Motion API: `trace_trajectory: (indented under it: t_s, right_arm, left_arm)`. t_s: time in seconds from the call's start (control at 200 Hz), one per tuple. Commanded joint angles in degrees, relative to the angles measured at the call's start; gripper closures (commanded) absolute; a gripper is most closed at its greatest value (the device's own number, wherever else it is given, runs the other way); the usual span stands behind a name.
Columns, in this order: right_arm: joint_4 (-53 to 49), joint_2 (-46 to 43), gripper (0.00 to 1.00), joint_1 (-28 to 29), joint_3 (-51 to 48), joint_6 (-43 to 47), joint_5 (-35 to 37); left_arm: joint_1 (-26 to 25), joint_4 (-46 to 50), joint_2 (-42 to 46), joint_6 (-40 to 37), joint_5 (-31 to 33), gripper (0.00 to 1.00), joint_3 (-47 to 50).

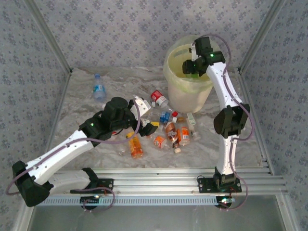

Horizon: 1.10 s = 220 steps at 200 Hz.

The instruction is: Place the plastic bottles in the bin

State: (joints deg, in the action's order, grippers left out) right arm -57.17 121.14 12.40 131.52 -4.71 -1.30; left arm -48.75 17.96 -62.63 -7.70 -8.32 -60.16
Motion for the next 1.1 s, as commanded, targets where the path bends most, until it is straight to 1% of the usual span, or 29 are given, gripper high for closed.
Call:
trace_trajectory:
  t_s: [0.0, 0.355, 0.605, 0.894, 1.094]
  right_arm:
    - [-4.4, 2.3, 0.44, 0.1, 2.1, -0.8, -0.2]
    - [-7.7, 5.9, 0.42, 0.0, 2.6, -0.9, -2.0]
    - [-7.1, 6.2, 0.41, 0.2, 0.6, -1.3, -2.3]
    - [-6.5, 4.9, 0.29, 0.4, -0.9, -1.7, -2.9]
    - [-6.3, 2.2, 0.21, 0.3, -1.3, -1.5, -3.4]
  left_arm:
    - [0.2, -0.6, -0.3, -0.4, -0.3, 0.00, -0.3]
    - [0.2, -0.5, -0.6, -0.9, 0.3, 0.00, -0.2]
    - [0.4, -0.5, -0.5, -0.7, 0.0, 0.00, -0.3]
    - [0.4, -0.7, -0.3, 0.0, -0.3, 0.00, -0.2]
    - [0.7, -0.9, -0.2, 0.5, -0.1, 0.00, -0.1]
